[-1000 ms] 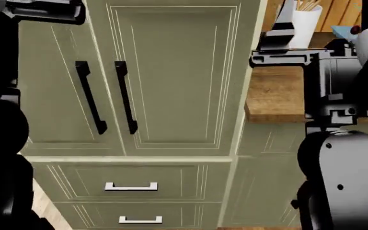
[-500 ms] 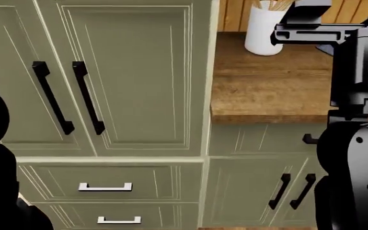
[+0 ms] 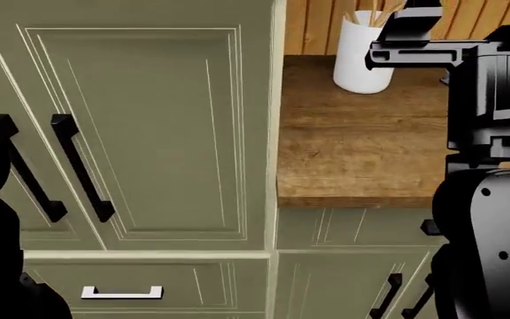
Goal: Open the microwave door
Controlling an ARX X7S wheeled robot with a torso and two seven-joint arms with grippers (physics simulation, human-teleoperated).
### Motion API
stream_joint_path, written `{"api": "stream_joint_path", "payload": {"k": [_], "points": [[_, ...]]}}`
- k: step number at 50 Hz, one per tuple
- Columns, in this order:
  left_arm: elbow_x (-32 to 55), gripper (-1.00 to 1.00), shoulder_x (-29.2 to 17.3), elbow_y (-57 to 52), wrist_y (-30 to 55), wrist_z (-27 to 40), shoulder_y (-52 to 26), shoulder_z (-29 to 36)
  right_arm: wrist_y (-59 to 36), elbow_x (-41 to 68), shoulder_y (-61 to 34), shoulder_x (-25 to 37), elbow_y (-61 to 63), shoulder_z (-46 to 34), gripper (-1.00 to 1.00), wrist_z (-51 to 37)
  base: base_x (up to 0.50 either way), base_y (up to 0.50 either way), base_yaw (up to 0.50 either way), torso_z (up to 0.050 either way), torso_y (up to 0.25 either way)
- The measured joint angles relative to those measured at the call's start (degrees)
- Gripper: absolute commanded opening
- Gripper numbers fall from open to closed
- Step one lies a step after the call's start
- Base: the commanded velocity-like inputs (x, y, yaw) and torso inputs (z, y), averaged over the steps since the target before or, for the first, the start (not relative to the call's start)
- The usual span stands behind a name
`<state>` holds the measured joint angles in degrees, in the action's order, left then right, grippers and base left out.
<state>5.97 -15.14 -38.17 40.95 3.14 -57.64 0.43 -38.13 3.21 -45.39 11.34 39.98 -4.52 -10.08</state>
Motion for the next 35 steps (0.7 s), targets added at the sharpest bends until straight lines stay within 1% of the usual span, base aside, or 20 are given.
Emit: {"api": "stream_joint_path", "payload": {"k": [8,13,19,26,31,35], "points": [[0.28,1.0,-0.19,0.11,0.55,0.17,-0.46,-0.01,-0.07,0.37,0.19,0.2,-0.14,-0.28,1.0,-0.1,0.0,0.0,0.0,0.0,0.0],[1.12,1.0,-0.39,0.29,4.02,-0.06,-3.68,-0.14,0.04,0.62,0.5,0.3,-0.1,-0.36,1.0,-0.19,0.0,0.0,0.0,0.0,0.0],[2.93,1.0,-0.15,2.71,10.75,-0.77,-11.68,-0.31,0.26,0.98,0.93,0.39,-0.16,-0.46,1.0,-0.24,0.0,0.0,0.0,0.0,0.0],[4.86,1.0,0.89,8.95,17.27,-1.68,-22.46,-0.22,0.42,1.39,1.29,0.54,-0.22,-0.55,1.0,-0.28,0.0,0.0,0.0,0.0,0.0],[5.39,1.0,1.45,15.15,19.91,-2.18,-29.53,0.58,0.52,1.65,1.49,0.66,-0.22,-0.6,1.0,-0.33,0.0,0.0,0.0,0.0,0.0],[5.3,1.0,1.62,20.85,20.32,-2.64,-34.15,1.68,0.67,1.87,1.65,0.73,-0.28,-0.62,1.0,-0.38,0.0,0.0,0.0,0.0,0.0]]}}
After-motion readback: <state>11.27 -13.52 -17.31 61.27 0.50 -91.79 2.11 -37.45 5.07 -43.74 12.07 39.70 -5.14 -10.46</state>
